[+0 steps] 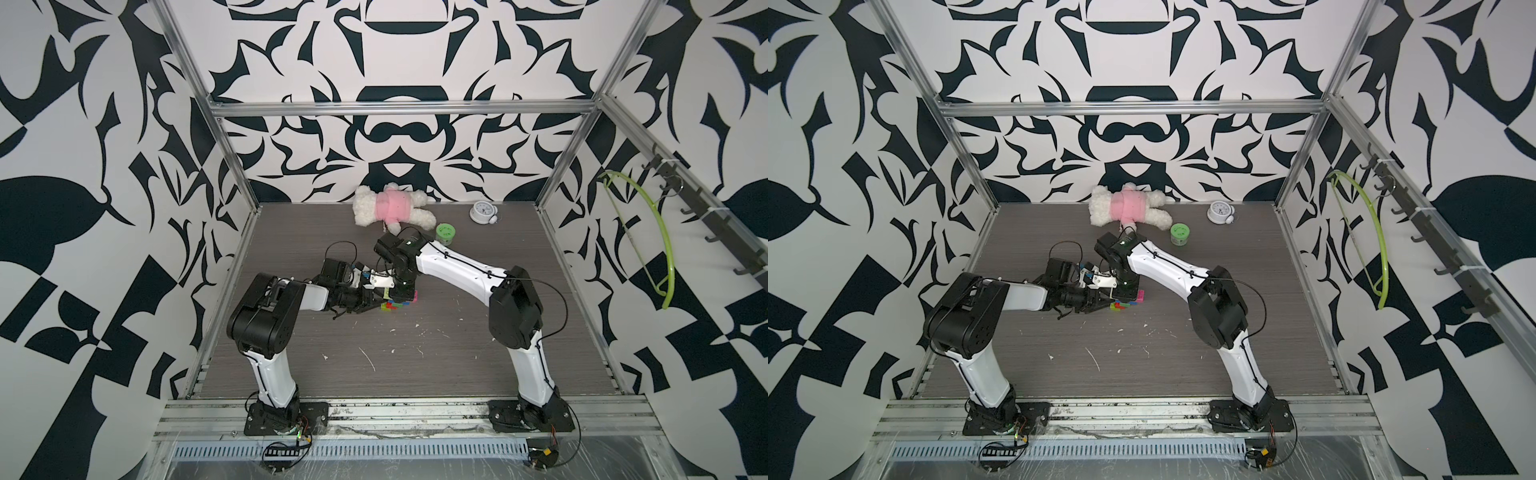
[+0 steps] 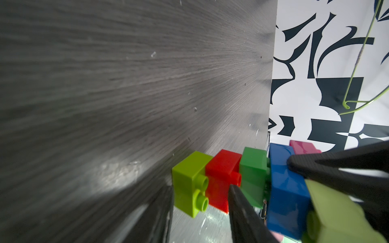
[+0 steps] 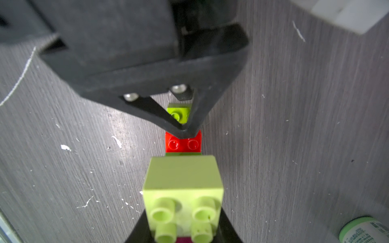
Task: Assemble the letter y with lego
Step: Assemble the lego brick with the lego brick.
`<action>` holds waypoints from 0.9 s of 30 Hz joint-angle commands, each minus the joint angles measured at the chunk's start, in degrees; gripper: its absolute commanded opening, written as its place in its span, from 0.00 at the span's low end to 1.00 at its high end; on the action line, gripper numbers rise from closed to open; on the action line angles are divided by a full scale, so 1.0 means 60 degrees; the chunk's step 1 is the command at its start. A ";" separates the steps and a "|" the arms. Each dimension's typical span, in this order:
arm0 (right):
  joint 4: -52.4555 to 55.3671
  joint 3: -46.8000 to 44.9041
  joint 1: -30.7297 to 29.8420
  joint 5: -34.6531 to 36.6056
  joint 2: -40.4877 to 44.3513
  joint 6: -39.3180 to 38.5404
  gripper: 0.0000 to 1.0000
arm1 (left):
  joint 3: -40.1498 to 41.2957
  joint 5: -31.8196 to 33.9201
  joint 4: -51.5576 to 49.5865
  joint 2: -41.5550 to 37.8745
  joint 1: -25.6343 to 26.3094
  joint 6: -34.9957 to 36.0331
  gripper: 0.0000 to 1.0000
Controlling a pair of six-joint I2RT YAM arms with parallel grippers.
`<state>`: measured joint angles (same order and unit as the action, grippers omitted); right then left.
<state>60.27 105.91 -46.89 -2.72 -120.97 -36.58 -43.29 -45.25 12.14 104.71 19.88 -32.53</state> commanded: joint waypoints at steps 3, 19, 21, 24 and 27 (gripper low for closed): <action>-0.0045 0.0088 -0.0166 -0.0334 -0.0448 0.0118 0.13 | 0.0269 0.1533 -0.1463 0.0523 0.0027 0.0266 0.46; 0.0239 0.0023 -0.0299 0.0102 -0.0724 0.0053 0.12 | 0.0258 0.1551 -0.1471 0.0523 0.0026 0.0266 0.46; 0.0210 -0.0038 -0.0296 0.0113 -0.0768 -0.0003 0.12 | 0.0271 0.1551 -0.1474 0.0519 0.0027 0.0266 0.46; 0.0095 -0.0066 -0.0288 0.0062 -0.0787 -0.0164 0.12 | 0.0251 0.1559 -0.1467 0.0523 0.0025 0.0266 0.46; 0.0077 -0.0005 -0.0295 -0.0026 -0.0837 -0.0259 0.12 | 0.0258 0.1549 -0.1471 0.0537 0.0027 0.0266 0.46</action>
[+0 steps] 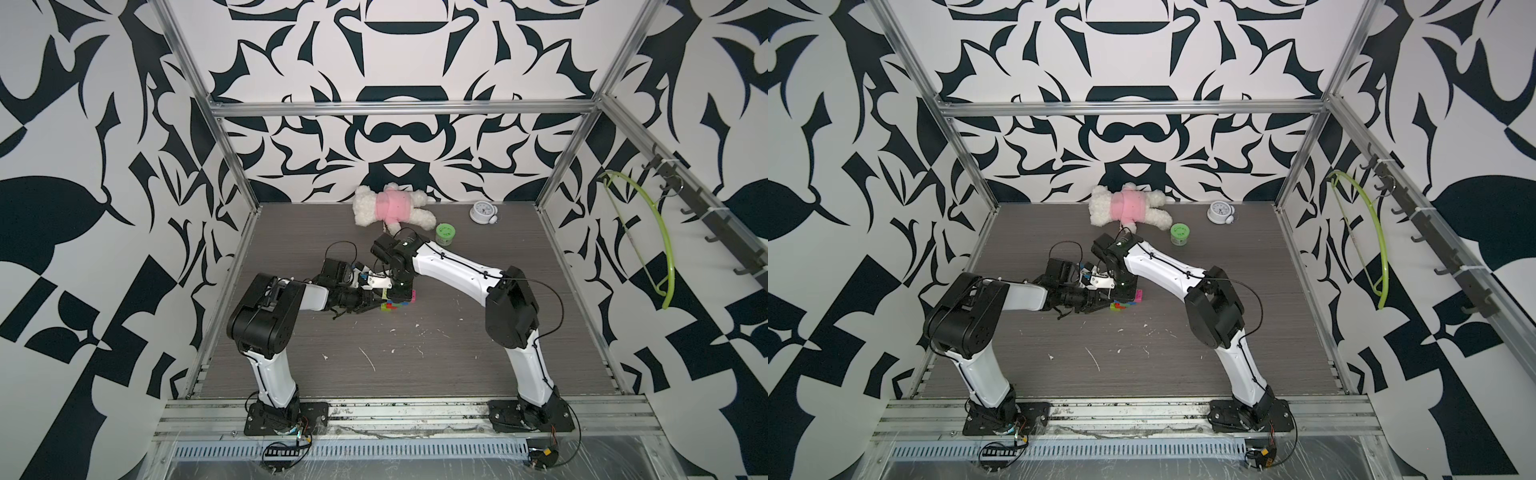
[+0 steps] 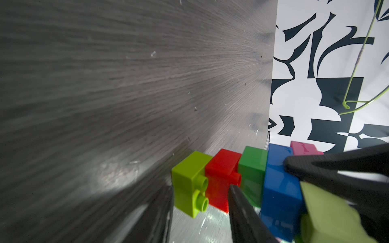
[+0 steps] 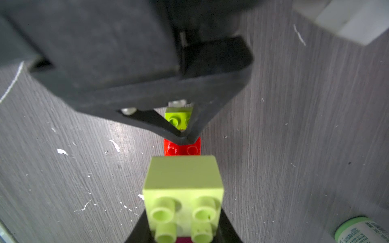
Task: Assemble the letter y with lego
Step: Assemble the lego brick with the lego brick.
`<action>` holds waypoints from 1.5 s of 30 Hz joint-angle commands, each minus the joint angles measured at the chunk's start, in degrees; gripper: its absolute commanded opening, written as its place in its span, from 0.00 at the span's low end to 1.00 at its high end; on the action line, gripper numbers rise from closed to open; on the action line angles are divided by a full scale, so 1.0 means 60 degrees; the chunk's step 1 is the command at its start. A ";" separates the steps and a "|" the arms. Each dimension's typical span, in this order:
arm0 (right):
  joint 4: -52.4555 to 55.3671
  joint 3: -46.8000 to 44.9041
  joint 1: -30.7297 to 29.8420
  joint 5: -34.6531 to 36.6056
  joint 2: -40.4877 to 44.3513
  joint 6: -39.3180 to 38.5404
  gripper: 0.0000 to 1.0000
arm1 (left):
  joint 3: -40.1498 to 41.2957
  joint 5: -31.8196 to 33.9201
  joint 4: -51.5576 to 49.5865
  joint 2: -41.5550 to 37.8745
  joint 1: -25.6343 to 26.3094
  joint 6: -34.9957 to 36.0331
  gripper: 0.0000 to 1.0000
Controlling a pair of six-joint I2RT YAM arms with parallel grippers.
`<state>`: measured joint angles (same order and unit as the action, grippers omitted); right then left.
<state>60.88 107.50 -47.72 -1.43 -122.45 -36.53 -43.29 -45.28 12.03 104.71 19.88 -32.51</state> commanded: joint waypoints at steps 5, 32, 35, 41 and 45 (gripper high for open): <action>-0.0025 -0.0250 -0.0155 -0.0255 -0.0685 -0.0327 0.12 | 0.0269 0.1565 -0.1449 0.0523 0.0019 0.0262 0.46; 0.0356 -0.0348 -0.0162 0.0239 -0.1223 -0.0267 0.11 | 0.0255 0.1585 -0.1493 0.0523 0.0027 0.0277 0.46; 0.0378 -0.0366 -0.0147 0.0259 -0.1307 -0.0268 0.11 | 0.0255 0.1596 -0.1493 0.0523 0.0024 0.0277 0.46; 0.0371 -0.0326 -0.0154 0.0289 -0.1345 -0.0267 0.11 | 0.0251 0.1601 -0.1511 0.0535 0.0026 0.0277 0.46; 0.0329 -0.0195 -0.0152 0.0301 -0.1169 -0.0243 0.12 | 0.0257 0.1613 -0.1507 0.0530 0.0024 0.0277 0.46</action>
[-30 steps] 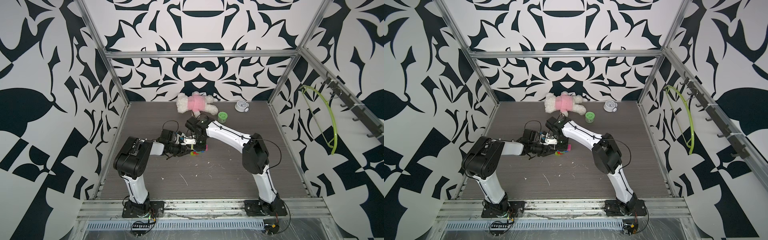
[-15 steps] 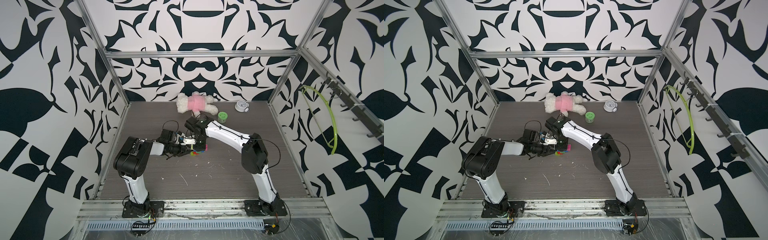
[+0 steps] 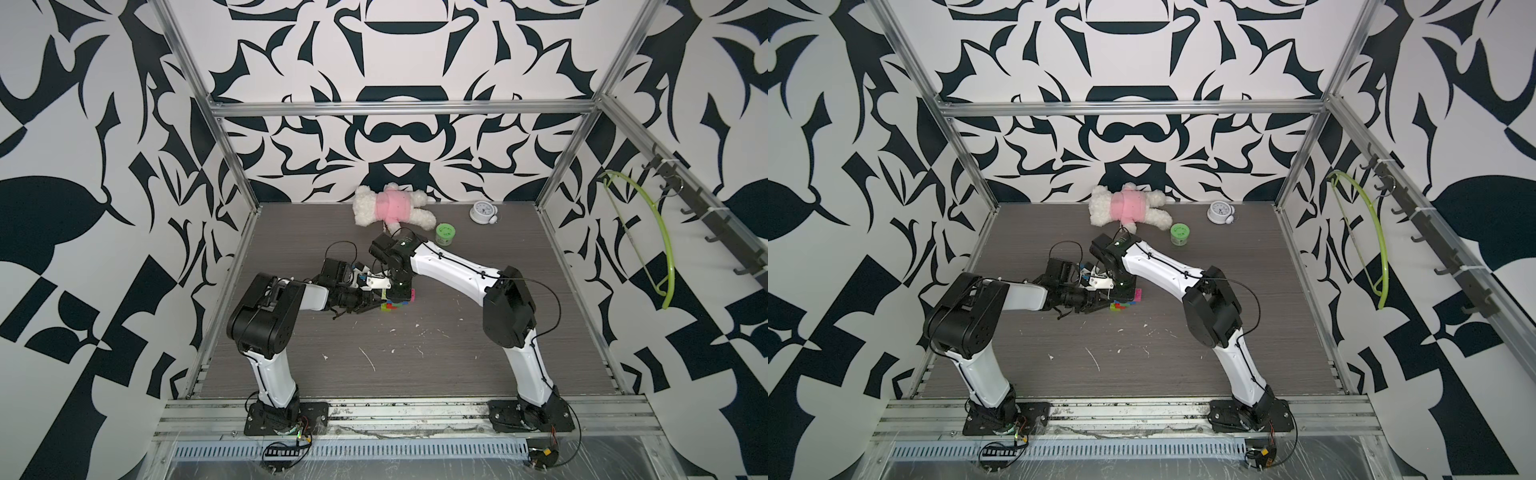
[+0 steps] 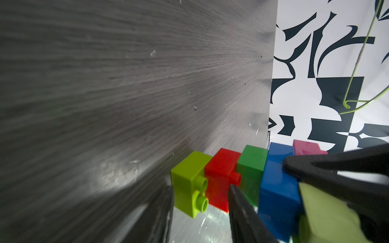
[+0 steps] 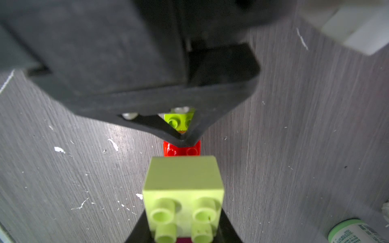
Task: Assemble the letter y with lego
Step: Assemble the lego brick with the lego brick.
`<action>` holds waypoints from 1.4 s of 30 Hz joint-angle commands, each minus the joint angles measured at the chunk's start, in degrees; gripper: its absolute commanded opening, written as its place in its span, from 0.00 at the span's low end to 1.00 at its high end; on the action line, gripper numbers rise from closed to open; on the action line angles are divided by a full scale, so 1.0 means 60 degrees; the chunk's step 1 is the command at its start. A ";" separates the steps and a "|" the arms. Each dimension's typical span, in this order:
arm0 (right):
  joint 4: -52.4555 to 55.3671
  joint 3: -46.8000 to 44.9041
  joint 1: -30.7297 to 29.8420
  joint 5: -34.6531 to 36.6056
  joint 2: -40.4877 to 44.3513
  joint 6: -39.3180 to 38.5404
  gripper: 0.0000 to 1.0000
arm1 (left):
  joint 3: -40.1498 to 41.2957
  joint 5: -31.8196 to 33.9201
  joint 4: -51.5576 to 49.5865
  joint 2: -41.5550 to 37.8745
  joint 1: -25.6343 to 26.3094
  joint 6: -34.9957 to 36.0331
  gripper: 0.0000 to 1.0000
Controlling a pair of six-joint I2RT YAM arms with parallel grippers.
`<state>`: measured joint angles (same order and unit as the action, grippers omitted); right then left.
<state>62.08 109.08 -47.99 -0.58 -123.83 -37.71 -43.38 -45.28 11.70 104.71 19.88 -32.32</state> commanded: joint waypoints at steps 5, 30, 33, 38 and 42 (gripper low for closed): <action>0.0072 -0.0326 -0.0106 0.0213 -0.0650 -0.0084 0.14 | 0.0257 0.1628 -0.1478 0.0537 0.0017 0.0259 0.46; -0.0183 -0.0335 -0.0111 0.0349 0.0148 -0.0094 0.40 | 0.0235 0.1657 -0.1526 0.0537 0.0018 0.0290 0.46; -0.0256 -0.0392 -0.0116 0.0354 0.0244 -0.0099 0.42 | 0.0239 0.1658 -0.1526 0.0535 0.0026 0.0303 0.46; -0.0421 -0.0512 -0.0106 0.0291 0.0426 -0.0099 0.47 | 0.0234 0.1657 -0.1526 0.0523 0.0027 0.0303 0.46; -0.0600 -0.0611 -0.0117 0.0156 0.0678 -0.0075 0.48 | 0.0241 0.1657 -0.1526 0.0515 0.0013 0.0303 0.46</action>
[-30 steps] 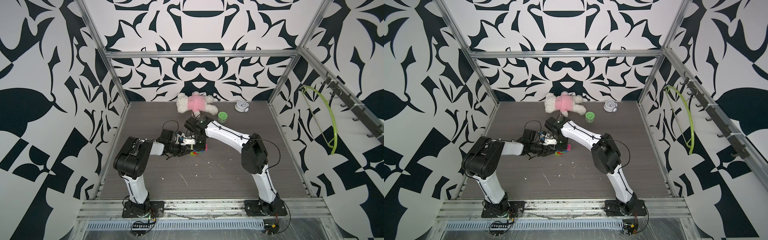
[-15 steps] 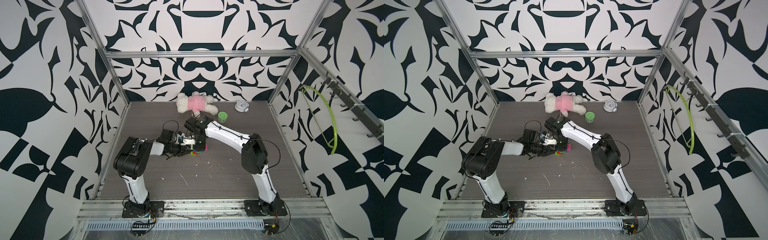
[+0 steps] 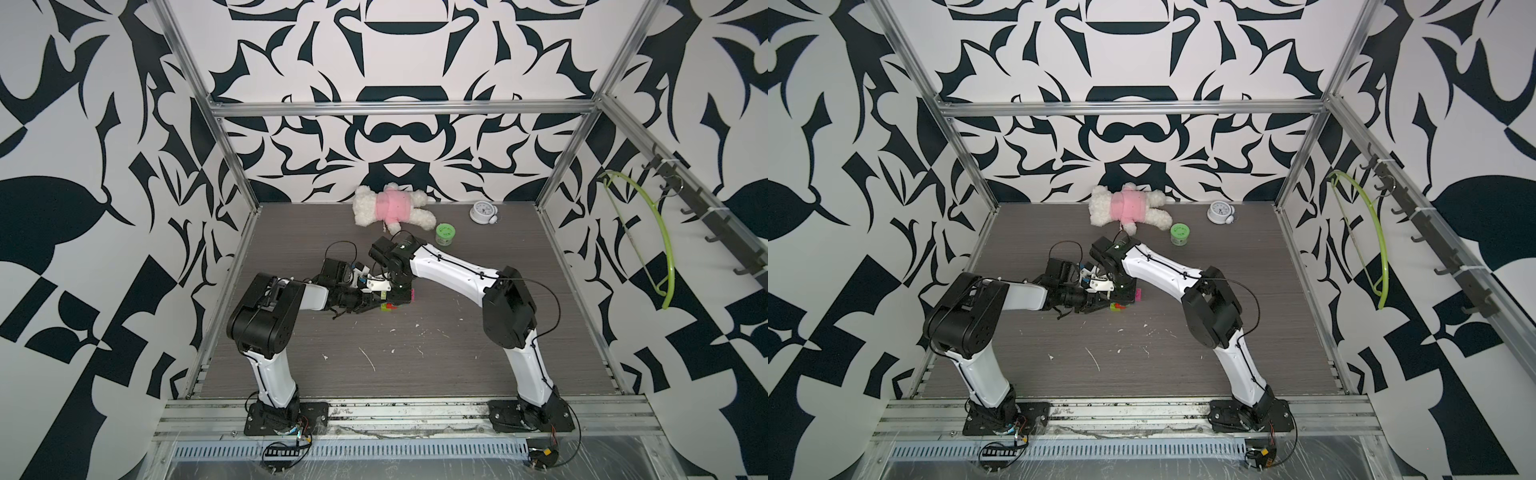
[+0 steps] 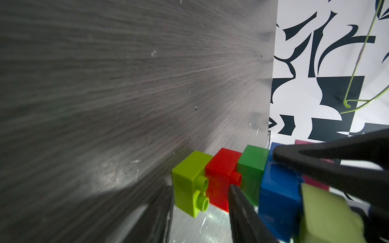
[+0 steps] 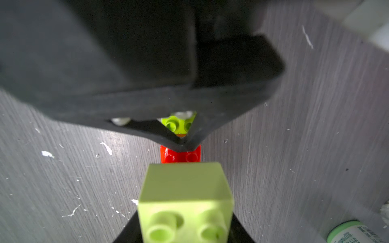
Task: Assemble the letter y with lego
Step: Assemble the lego brick with the lego brick.
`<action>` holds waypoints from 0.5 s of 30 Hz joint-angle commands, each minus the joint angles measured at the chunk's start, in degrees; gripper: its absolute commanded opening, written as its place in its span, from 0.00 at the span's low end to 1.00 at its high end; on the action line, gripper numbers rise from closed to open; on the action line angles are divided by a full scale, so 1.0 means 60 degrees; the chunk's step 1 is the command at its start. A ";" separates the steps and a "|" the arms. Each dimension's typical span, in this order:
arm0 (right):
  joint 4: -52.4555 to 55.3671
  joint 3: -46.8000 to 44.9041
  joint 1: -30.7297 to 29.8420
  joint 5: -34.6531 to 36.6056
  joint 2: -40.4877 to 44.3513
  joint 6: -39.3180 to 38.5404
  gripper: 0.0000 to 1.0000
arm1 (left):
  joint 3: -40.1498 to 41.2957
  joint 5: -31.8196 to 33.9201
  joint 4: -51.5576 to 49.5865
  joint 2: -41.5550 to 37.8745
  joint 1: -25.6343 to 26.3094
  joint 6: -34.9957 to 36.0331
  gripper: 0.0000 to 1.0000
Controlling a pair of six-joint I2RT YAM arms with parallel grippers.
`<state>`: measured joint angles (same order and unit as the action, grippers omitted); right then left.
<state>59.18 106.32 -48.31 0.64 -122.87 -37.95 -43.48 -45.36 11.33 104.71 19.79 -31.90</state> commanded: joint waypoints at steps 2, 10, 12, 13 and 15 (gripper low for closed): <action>-0.0154 -0.0209 -0.0058 -0.0106 0.0682 0.0003 0.49 | 0.0260 0.1671 -0.1464 0.0501 0.0029 0.0230 0.46; -0.0364 -0.0406 -0.0059 -0.0254 0.1424 0.0169 0.50 | 0.0257 0.1687 -0.1482 0.0495 0.0040 0.0234 0.46; -0.0432 -0.0444 -0.0040 -0.0264 0.1589 0.0261 0.51 | 0.0247 0.1687 -0.1479 0.0479 0.0041 0.0234 0.46; -0.0481 -0.0450 -0.0034 -0.0270 0.1663 0.0342 0.51 | 0.0245 0.1685 -0.1479 0.0479 0.0036 0.0235 0.46; -0.0634 -0.0497 0.0042 -0.0364 0.1802 0.0654 0.49 | 0.0245 0.1687 -0.1479 0.0478 0.0033 0.0239 0.46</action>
<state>56.69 103.59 -48.45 -0.19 -115.02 -36.67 -43.51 -45.28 11.33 104.68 19.84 -31.88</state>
